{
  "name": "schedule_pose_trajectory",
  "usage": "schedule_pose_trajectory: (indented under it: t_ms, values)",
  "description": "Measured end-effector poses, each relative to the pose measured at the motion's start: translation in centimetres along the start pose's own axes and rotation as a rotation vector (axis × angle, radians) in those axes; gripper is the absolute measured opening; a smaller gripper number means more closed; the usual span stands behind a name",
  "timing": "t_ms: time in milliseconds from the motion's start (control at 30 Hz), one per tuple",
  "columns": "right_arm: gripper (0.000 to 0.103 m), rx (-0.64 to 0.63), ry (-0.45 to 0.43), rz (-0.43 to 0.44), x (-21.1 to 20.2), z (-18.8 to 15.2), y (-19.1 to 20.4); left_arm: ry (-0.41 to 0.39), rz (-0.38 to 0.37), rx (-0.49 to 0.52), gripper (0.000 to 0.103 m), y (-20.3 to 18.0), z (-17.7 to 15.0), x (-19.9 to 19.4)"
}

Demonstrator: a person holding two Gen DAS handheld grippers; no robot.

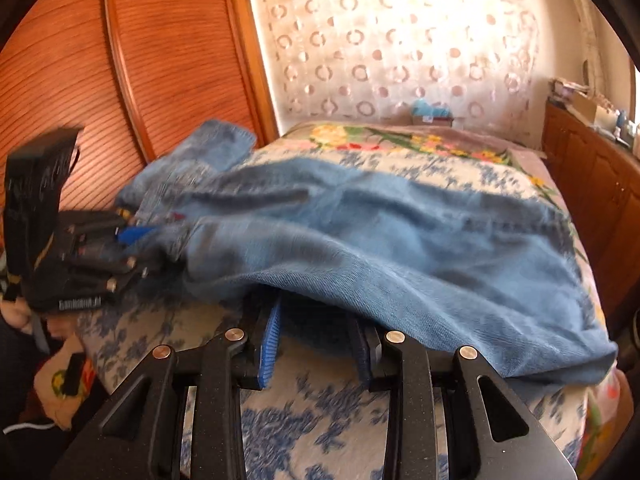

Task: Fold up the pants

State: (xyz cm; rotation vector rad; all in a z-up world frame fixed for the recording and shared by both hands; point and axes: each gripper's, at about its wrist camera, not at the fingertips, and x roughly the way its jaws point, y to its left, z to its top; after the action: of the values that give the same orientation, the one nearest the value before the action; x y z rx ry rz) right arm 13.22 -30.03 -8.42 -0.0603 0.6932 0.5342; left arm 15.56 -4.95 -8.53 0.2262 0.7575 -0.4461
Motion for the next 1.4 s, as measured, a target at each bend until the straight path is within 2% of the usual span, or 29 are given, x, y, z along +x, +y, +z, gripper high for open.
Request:
schedule_pose_trajectory:
  t_ms: [100, 233, 400, 467, 500, 533, 733, 867, 1000, 1200, 1267, 1333, 1400]
  values:
    - [0.031, -0.029, 0.02, 0.008, 0.4, -0.7, 0.7, 0.002, 0.001, 0.002, 0.035, 0.0, 0.0, 0.0]
    - [0.04, -0.055, 0.03, -0.007, 1.4, -0.4, 1.0, 0.004, 0.002, 0.004, 0.035, 0.0, 0.0, 0.1]
    - [0.04, -0.109, 0.084, 0.019, 2.7, -0.2, 2.2, 0.004, 0.0, 0.0, 0.035, 0.1, -0.1, 0.1]
    - [0.025, -0.127, 0.094, 0.02, 2.9, -0.4, 2.5, 0.003, -0.006, 0.001, 0.035, 0.1, -0.1, 0.1]
    - [0.011, -0.125, 0.1, 0.032, 2.9, -0.4, 2.5, 0.002, -0.007, 0.0, 0.036, 0.2, -0.1, 0.1]
    - [0.007, -0.126, 0.103, 0.044, 2.7, -0.4, 2.5, 0.001, -0.004, 0.0, 0.038, 0.2, -0.2, 0.1]
    - [0.002, -0.089, 0.062, 0.09, -0.8, -0.8, 1.7, -0.001, -0.037, 0.005, 0.043, -0.2, -0.6, -0.3]
    - [0.002, -0.063, 0.048, 0.102, -2.5, -1.5, 1.5, 0.003, -0.044, 0.017, 0.045, -0.9, -1.6, -1.4]
    - [0.002, -0.08, 0.05, 0.074, -2.2, -1.6, 2.2, -0.003, -0.047, -0.006, 0.047, -1.1, -3.7, -3.5]
    - [0.014, -0.069, 0.053, 0.041, -1.5, -2.3, 2.7, -0.024, -0.017, -0.08, 0.052, 0.4, -6.6, -6.5]
    - [0.017, -0.082, 0.059, 0.032, -1.4, -2.6, 3.1, -0.034, 0.005, -0.105, 0.058, 1.3, -7.2, -7.3]
    - [0.019, -0.1, 0.063, 0.022, -1.4, -2.9, 3.6, -0.046, 0.029, -0.127, 0.06, 2.3, -7.6, -7.9]
    - [0.023, -0.108, 0.061, 0.024, -1.5, -3.2, 3.9, -0.062, 0.056, -0.154, 0.068, 3.4, -7.8, -8.4]
